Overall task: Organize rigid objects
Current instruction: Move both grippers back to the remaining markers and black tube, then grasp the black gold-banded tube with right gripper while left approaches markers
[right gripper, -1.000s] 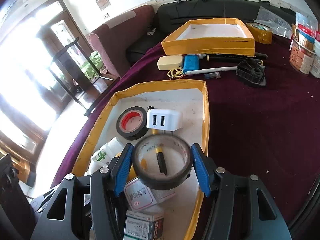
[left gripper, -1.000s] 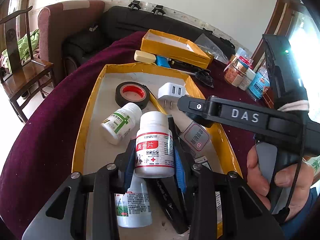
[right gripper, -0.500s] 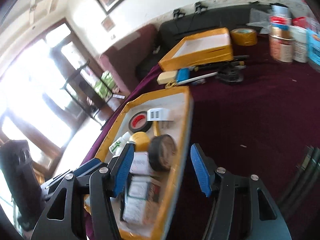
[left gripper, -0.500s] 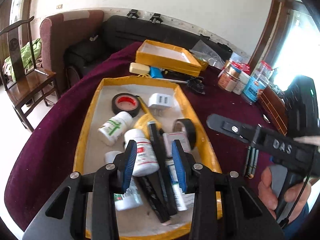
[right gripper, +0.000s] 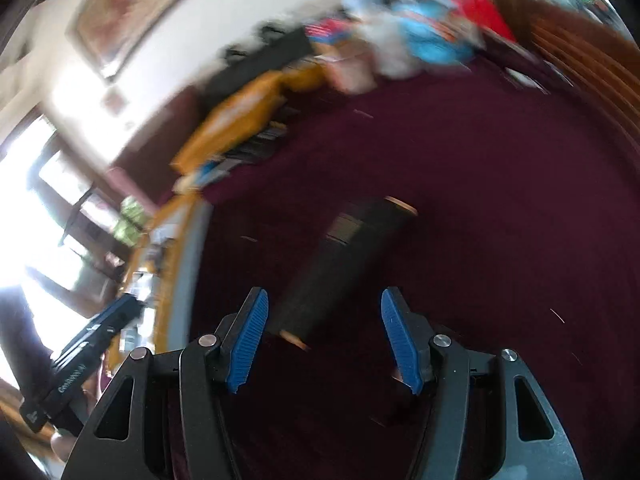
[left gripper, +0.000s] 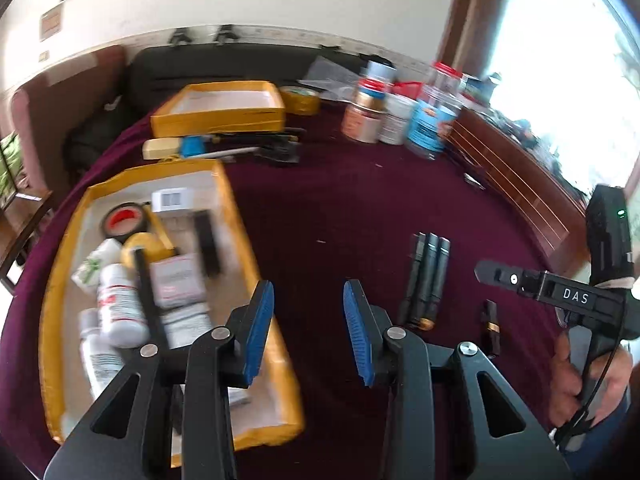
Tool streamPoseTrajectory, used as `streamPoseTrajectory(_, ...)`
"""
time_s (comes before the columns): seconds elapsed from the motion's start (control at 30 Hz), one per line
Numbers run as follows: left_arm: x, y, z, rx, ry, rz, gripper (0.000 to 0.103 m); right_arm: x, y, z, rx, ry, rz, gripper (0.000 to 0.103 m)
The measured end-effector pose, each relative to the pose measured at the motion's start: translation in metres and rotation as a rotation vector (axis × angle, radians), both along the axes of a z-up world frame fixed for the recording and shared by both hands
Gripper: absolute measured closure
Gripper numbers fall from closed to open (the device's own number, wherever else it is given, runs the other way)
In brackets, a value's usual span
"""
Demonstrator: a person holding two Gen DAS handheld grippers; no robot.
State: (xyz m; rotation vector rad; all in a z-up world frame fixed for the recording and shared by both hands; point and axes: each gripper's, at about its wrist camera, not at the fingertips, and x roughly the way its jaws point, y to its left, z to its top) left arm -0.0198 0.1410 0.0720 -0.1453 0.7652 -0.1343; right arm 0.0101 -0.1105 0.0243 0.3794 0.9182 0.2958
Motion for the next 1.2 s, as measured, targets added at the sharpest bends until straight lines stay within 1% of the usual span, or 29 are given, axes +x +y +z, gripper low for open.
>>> streamPoseTrajectory(0.1,0.003,-0.015,-0.006,-0.008,0.016,-0.033,0.069,-0.011,-0.025,-0.009,-0.061,0.044,-0.071,0.051)
streamPoseTrajectory(0.13,0.004,-0.018,-0.009,-0.009,0.023,-0.041,0.069,-0.014,-0.029,-0.012,-0.070,0.058,-0.077,0.051)
streamPoseTrajectory(0.2,0.004,-0.025,-0.014,-0.009,0.036,-0.056,0.069,-0.016,-0.033,-0.022,-0.064,0.094,-0.067,0.059)
streamPoseTrajectory(0.23,0.004,-0.027,-0.016,-0.007,0.042,-0.063,0.069,-0.017,-0.033,-0.027,-0.055,0.108,-0.064,0.060)
streamPoseTrajectory(0.27,0.004,-0.030,-0.018,-0.003,0.048,-0.070,0.069,-0.016,-0.030,-0.031,-0.052,0.122,-0.056,0.063)
streamPoseTrajectory(0.3,0.002,-0.031,-0.018,0.000,0.049,-0.076,0.069,-0.016,-0.025,-0.035,-0.057,0.128,-0.047,0.069)
streamPoseTrajectory(0.33,0.001,-0.032,-0.018,0.003,0.049,-0.079,0.069,-0.016,-0.021,-0.037,-0.064,0.131,-0.040,0.070)
streamPoseTrajectory(0.4,-0.002,-0.032,-0.018,0.010,0.047,-0.084,0.069,-0.017,-0.010,-0.036,-0.114,0.111,-0.033,0.072)
streamPoseTrajectory(0.47,-0.003,-0.032,-0.017,0.015,0.047,-0.084,0.069,-0.016,-0.002,-0.036,-0.159,0.098,-0.020,0.078)
streamPoseTrajectory(0.53,-0.002,-0.033,-0.017,0.018,0.053,-0.087,0.069,-0.016,0.006,-0.037,-0.231,0.071,-0.007,0.086)
streamPoseTrajectory(0.57,-0.001,-0.035,-0.018,0.021,0.056,-0.089,0.069,-0.016,0.007,-0.038,-0.264,0.063,-0.001,0.088)
streamPoseTrajectory(0.6,-0.001,-0.037,-0.018,0.025,0.059,-0.094,0.069,-0.015,0.004,-0.038,-0.276,0.057,0.001,0.088)
streamPoseTrajectory(0.67,0.004,-0.045,-0.018,0.036,0.070,-0.125,0.069,-0.007,-0.012,-0.037,-0.273,0.056,-0.036,0.088)
streamPoseTrajectory(0.73,0.012,-0.054,-0.020,0.045,0.088,-0.160,0.069,0.001,-0.030,-0.036,-0.237,0.048,-0.085,0.088)
streamPoseTrajectory(0.77,0.021,-0.061,-0.023,0.048,0.116,-0.189,0.069,0.004,-0.038,-0.033,-0.207,0.029,-0.097,0.088)
streamPoseTrajectory(0.8,0.030,-0.067,-0.026,0.044,0.135,-0.219,0.069,0.008,-0.044,-0.030,-0.188,-0.009,-0.098,0.088)
streamPoseTrajectory(0.83,0.039,-0.072,-0.028,0.044,0.154,-0.242,0.069,0.010,-0.049,-0.028,-0.185,-0.042,-0.105,0.088)
streamPoseTrajectory(0.9,0.058,-0.079,-0.035,0.042,0.195,-0.255,0.070,0.017,-0.057,-0.033,-0.175,-0.065,-0.118,0.088)
streamPoseTrajectory(0.97,0.072,-0.085,-0.041,0.019,0.240,-0.292,0.070,0.022,-0.064,-0.044,-0.117,-0.057,-0.111,0.087)
streamPoseTrajectory(1.0,0.079,-0.087,-0.043,0.013,0.256,-0.293,0.070,0.020,-0.066,-0.046,-0.094,-0.083,-0.109,0.088)
streamPoseTrajectory(1.1,0.093,-0.094,-0.047,-0.002,0.286,-0.310,0.070,0.020,-0.068,-0.047,-0.076,-0.093,-0.095,0.088)
streamPoseTrajectory(1.2,0.102,-0.100,-0.049,0.019,0.299,-0.304,0.070,0.020,-0.073,-0.049,-0.037,-0.095,-0.098,0.088)
